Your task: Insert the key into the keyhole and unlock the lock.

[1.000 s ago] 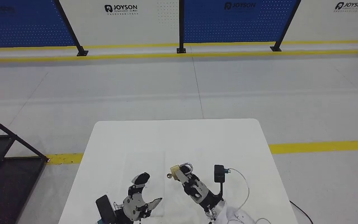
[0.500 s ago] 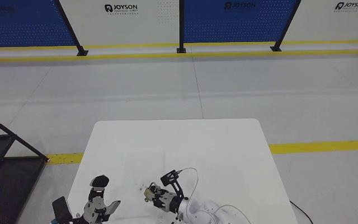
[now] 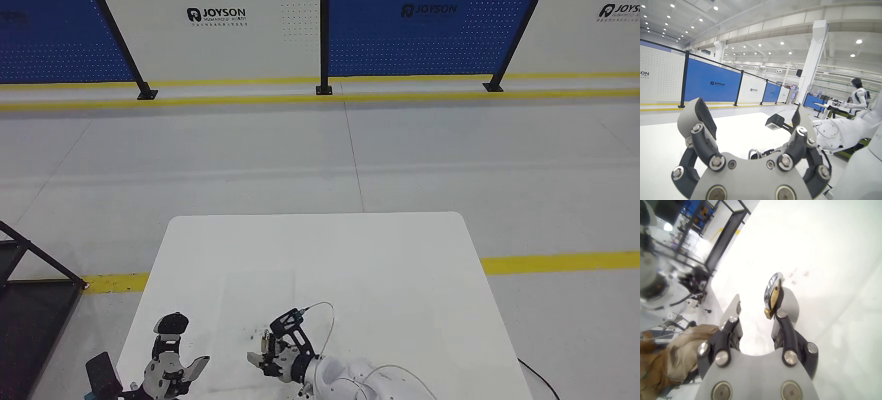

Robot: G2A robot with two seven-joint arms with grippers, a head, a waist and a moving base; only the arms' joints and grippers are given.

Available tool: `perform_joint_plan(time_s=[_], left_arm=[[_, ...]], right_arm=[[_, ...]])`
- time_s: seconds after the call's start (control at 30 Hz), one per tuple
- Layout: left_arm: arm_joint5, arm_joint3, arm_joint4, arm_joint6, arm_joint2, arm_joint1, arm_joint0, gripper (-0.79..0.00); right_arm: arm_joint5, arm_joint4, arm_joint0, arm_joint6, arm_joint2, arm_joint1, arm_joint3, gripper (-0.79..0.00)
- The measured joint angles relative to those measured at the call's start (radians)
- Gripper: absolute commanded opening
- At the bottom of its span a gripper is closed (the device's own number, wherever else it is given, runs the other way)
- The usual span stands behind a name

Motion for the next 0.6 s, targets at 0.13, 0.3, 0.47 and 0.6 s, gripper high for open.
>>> perform_joint_plan(time_s=[0.13, 0.3, 0.47, 0.6], left_arm=[[0.000, 0.000, 0.000, 0.000, 0.000, 0.000, 0.000, 0.000], [0.000, 0.000, 0.000, 0.000, 0.000, 0.000, 0.000, 0.000], [0.000, 0.000, 0.000, 0.000, 0.000, 0.000, 0.000, 0.000], [0.000, 0.000, 0.000, 0.000, 0.000, 0.000, 0.000, 0.000]], right_arm=[[0.006, -0.025, -0.014, -0.009, 0.008, 0.013, -0.027, 0.000], [-0.005, -0.045, -0.035, -0.022, 0.021, 0.031, -0.062, 0.000], [-0.014, -0.067, -0.058, -0.044, 0.036, 0.048, -0.095, 0.000], [-0.034, -0.099, -0.092, -0.114, 0.062, 0.066, -0.143, 0.000]])
